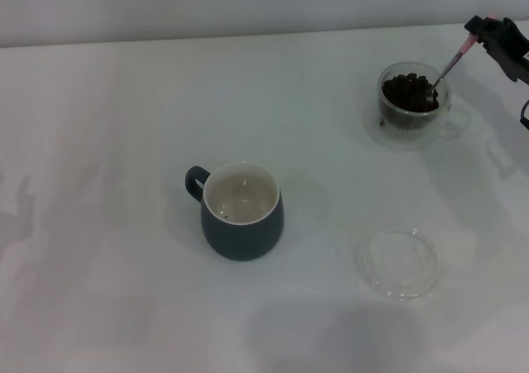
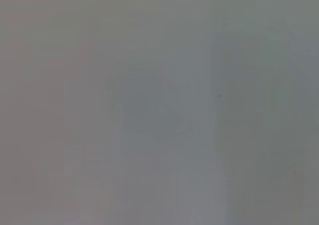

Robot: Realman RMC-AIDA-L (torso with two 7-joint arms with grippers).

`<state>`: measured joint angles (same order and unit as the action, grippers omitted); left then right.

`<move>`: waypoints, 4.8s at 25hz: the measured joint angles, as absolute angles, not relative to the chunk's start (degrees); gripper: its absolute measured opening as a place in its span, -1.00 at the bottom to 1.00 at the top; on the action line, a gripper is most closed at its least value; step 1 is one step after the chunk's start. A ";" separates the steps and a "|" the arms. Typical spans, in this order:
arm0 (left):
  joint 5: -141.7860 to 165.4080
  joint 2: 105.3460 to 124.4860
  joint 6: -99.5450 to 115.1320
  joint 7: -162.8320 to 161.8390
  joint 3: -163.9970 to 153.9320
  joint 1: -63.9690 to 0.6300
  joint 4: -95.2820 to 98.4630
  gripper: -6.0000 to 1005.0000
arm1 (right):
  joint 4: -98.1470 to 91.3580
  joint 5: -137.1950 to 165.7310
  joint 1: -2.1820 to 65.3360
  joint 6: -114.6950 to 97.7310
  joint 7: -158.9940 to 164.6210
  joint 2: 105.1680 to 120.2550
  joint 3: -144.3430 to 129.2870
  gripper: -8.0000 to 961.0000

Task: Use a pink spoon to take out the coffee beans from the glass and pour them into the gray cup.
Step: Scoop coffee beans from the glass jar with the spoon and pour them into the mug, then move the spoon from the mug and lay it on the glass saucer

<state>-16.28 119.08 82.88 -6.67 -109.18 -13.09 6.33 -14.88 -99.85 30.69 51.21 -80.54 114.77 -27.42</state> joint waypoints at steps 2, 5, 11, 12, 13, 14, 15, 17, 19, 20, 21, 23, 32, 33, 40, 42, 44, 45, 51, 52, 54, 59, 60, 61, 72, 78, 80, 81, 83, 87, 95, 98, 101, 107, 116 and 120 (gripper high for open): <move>-16.29 119.11 82.88 -6.68 -109.21 -13.10 6.33 -0.26 | -14.82 -99.91 30.61 51.16 -79.07 114.80 -27.41 -0.68; -16.23 119.19 82.88 -6.68 -109.23 -13.10 6.33 -0.26 | -14.50 -100.14 30.58 51.10 -77.22 114.80 -27.42 -0.68; -16.19 119.27 82.82 -6.88 -109.25 -12.94 6.33 -0.26 | -14.41 -100.61 30.59 51.66 -73.96 114.52 -27.57 -0.68; -16.19 119.28 82.74 -6.88 -109.25 -12.92 6.33 -0.26 | -14.44 -100.61 30.60 51.99 -73.76 114.50 -27.69 -0.68; -16.18 119.31 82.68 -6.88 -109.25 -12.90 6.32 -0.26 | -14.44 -100.61 30.61 52.39 -73.60 114.50 -27.79 -0.68; -16.18 119.33 82.64 -6.89 -109.25 -12.87 6.32 -0.26 | -14.43 -100.61 30.63 52.93 -73.55 114.50 -27.82 -0.68; -16.18 119.33 82.64 -6.89 -109.25 -12.87 6.32 -0.26 | -14.37 -100.61 30.65 53.41 -73.50 114.50 -27.86 -0.68; -16.17 119.36 82.51 -6.94 -109.25 -12.75 6.32 -0.26 | -14.33 -100.53 30.68 54.61 -73.31 114.58 -27.97 -0.68; -16.17 119.36 82.42 -6.95 -109.25 -12.67 6.32 -0.26 | -14.33 -100.22 30.68 55.95 -73.05 114.79 -28.20 -0.68; -16.17 119.36 82.40 -6.98 -109.26 -12.64 6.33 -0.26 | -14.30 -100.10 30.67 56.60 -72.99 114.88 -28.43 -0.68; -16.17 119.36 82.40 -7.00 -109.30 -12.64 6.32 -0.26 | -14.22 -100.02 30.67 57.12 -72.97 114.96 -28.66 -0.68; -16.17 119.36 82.40 -7.03 -109.56 -12.63 6.33 -0.26 | -13.76 -100.00 30.69 58.10 -72.96 115.11 -29.14 -0.68; -16.07 119.36 82.64 -7.12 -110.86 -12.12 6.33 -0.26 | -11.33 -100.06 31.21 62.50 -73.42 115.48 -31.64 -0.68; -16.07 119.36 82.61 -7.12 -110.93 -12.07 6.33 -0.26 | -11.20 -100.11 31.29 62.98 -73.42 115.54 -32.07 -0.68; -16.07 119.36 82.37 -7.12 -112.67 -11.84 6.33 -0.26 | -9.72 -100.41 31.94 66.31 -74.37 115.95 -34.77 -0.68; -16.08 119.36 82.36 -7.12 -112.83 -11.63 6.33 -0.26 | -8.59 -100.38 32.52 66.76 -75.12 116.03 -34.81 -0.68; -16.09 119.36 82.35 -7.12 -112.84 -11.36 6.32 -0.26 | -7.19 -100.17 33.33 67.03 -75.84 116.08 -34.87 -0.68; -16.09 119.36 82.35 -7.12 -112.85 -11.28 6.33 -0.26 | -6.65 -100.10 33.69 67.11 -76.14 116.11 -34.92 -0.68; -16.09 119.36 82.31 -7.20 -112.85 -10.70 6.33 -0.26 | -2.63 -100.02 36.66 67.31 -78.02 116.19 -36.34 -0.68; -16.09 119.36 82.30 -7.20 -112.85 -10.67 6.32 -0.26 | -1.85 -100.01 37.26 67.36 -78.48 116.19 -36.37 -0.68; -16.09 119.35 82.29 -7.21 -112.85 -10.60 6.33 -0.26 | -0.19 -99.96 38.32 67.51 -79.37 116.19 -36.42 -0.68; -16.08 119.35 82.26 -7.21 -112.85 -10.55 6.32 -0.26 | 2.79 -99.78 40.07 68.44 -80.85 116.18 -36.47 -0.68; -16.08 119.33 82.26 -7.21 -112.85 -10.54 6.32 -0.26 | 3.28 -99.75 40.35 68.67 -81.21 116.18 -36.47 -0.68; -16.08 119.31 82.26 -7.21 -112.85 -10.54 6.29 -0.26 | 3.76 -99.71 40.66 68.92 -81.69 116.18 -36.48 -0.68; -16.19 119.27 82.19 -7.21 -112.85 -10.75 5.71 -0.26 | 6.46 -97.07 44.69 71.72 -93.47 116.18 -36.44 -0.68; -16.14 119.36 82.07 -7.21 -112.85 -10.64 5.61 -0.26 | 5.93 -94.68 45.57 77.19 -105.50 116.18 -36.29 -0.68; -16.14 119.36 82.07 -7.21 -112.85 -10.62 5.61 -0.26 | 5.93 -94.63 45.59 77.70 -107.07 116.18 -36.34 -0.68; -16.14 119.36 82.07 -7.21 -112.85 -10.60 5.61 -0.26 | 5.93 -94.55 45.61 77.88 -107.97 116.18 -36.41 -0.68; -16.14 119.36 82.07 -7.21 -112.85 -10.55 5.61 -0.26 | 5.91 -94.20 45.66 78.02 -109.46 116.18 -36.34 -0.68; -16.13 119.36 82.07 -7.21 -112.85 -10.54 5.62 -0.26 | 5.99 -93.80 45.69 77.92 -110.50 116.18 -36.14 -0.68; -16.07 119.36 82.02 -7.21 -112.85 -10.83 5.63 -0.26 | 4.31 -94.36 43.21 80.93 -105.59 116.01 -35.81 -0.68; -16.07 119.36 81.99 -7.21 -112.85 -10.92 5.63 -0.26 | 1.13 -94.35 40.83 83.10 -102.69 115.93 -35.78 -0.68; -16.12 119.35 81.99 -7.21 -112.85 -10.97 5.63 -0.26 | -1.64 -94.38 37.98 84.33 -100.31 115.70 -35.77 -0.68; -16.32 119.26 81.99 -7.02 -112.83 -11.08 5.63 -0.26 | -9.33 -94.49 30.48 85.97 -96.37 115.37 -36.20 -0.68; -16.49 119.08 82.00 -6.89 -112.59 -11.70 5.63 -0.26 | -15.38 -93.70 22.79 88.98 -96.00 114.84 -38.09 -0.68; -16.52 119.05 81.91 -6.83 -112.54 -11.84 5.63 -0.26 | -15.67 -93.20 21.41 89.42 -96.32 114.79 -39.59 -0.68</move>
<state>-16.52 119.05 81.91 -6.83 -112.54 -11.84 5.63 -15.67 -93.20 21.41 89.42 -96.32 114.79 -39.59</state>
